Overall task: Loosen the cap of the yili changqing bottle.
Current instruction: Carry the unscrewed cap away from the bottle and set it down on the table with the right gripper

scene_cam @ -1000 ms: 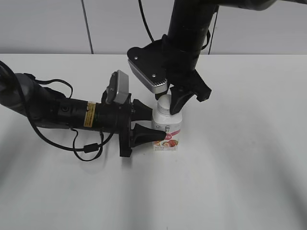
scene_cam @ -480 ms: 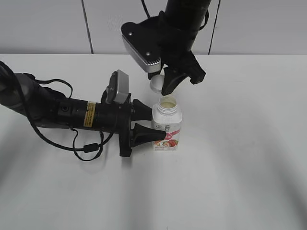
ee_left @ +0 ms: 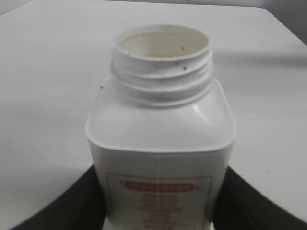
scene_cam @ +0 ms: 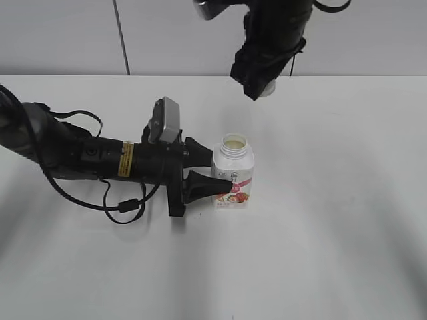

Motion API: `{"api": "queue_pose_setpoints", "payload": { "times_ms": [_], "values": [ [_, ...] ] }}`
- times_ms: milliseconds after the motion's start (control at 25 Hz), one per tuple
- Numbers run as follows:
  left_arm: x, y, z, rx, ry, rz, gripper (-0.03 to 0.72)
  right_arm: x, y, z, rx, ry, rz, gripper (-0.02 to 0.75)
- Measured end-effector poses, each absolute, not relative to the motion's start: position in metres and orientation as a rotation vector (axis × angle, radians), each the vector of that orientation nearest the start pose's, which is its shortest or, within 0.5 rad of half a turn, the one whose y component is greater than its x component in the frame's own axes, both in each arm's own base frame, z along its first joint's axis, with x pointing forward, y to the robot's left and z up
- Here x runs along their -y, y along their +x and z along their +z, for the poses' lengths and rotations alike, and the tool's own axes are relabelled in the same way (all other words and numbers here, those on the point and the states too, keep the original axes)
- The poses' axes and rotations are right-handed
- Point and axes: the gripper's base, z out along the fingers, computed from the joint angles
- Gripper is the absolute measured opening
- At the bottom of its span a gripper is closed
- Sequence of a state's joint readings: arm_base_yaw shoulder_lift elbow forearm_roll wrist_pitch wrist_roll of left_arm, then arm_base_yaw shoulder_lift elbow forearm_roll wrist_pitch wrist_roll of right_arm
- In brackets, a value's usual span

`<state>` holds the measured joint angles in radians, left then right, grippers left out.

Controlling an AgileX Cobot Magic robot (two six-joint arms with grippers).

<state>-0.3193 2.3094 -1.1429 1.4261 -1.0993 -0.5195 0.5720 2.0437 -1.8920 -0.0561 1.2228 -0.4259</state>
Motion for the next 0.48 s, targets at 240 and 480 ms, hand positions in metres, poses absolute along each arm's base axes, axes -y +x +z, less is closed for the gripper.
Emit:
{"api": "queue_pose_setpoints", "payload": {
  "times_ms": [240,480],
  "values": [
    [0.198,0.350,0.065,-1.511,1.338,-0.927,0.384,-0.181,0.400,0.273,-2.753,-0.808,0.066,0.391],
    [0.197,0.357,0.066,-1.522,1.285,-0.869,0.384,-0.120,0.411,0.233,-2.921,-0.541,0.067,0.391]
  ]
}}
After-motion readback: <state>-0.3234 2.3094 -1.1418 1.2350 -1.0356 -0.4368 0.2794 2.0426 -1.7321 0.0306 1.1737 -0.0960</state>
